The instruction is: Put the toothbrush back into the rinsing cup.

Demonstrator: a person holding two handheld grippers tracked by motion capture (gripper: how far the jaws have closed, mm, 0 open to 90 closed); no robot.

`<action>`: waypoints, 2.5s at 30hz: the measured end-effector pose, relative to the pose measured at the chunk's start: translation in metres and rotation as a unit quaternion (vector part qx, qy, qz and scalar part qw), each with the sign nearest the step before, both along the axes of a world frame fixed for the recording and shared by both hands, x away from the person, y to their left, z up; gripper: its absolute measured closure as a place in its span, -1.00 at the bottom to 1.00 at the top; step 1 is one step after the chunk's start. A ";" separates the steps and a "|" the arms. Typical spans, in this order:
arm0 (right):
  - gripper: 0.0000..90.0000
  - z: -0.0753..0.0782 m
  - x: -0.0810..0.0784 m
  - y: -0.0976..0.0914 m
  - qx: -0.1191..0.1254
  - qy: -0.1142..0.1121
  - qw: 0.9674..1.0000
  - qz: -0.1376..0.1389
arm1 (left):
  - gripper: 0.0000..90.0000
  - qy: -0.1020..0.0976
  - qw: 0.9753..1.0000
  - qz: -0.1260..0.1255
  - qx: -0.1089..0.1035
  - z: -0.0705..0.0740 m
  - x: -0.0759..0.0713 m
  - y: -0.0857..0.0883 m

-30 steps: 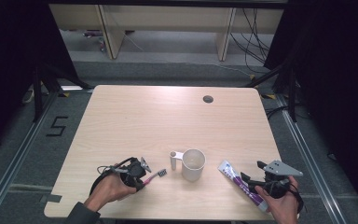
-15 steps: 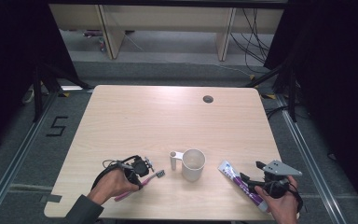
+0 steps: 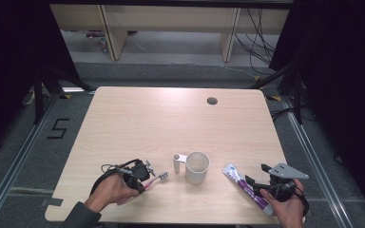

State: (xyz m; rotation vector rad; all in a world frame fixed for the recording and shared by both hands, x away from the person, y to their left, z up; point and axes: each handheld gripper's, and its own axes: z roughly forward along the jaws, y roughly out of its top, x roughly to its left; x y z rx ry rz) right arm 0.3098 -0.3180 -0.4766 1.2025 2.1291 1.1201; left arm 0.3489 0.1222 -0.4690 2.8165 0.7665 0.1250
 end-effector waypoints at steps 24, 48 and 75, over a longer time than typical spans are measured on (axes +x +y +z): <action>-0.46 0.001 0.000 0.000 0.000 0.002 1.000 -0.003 | 0.84 -0.078 0.986 0.039 -0.145 0.018 0.004 0.032; -0.46 -0.001 0.004 -0.001 -0.004 -0.007 1.000 0.009 | 0.84 -0.145 0.969 0.067 -0.190 0.017 0.007 0.041; -0.45 -0.001 0.004 -0.002 -0.005 -0.010 1.000 0.010 | 0.84 -0.224 0.916 0.137 -0.302 0.028 0.012 0.054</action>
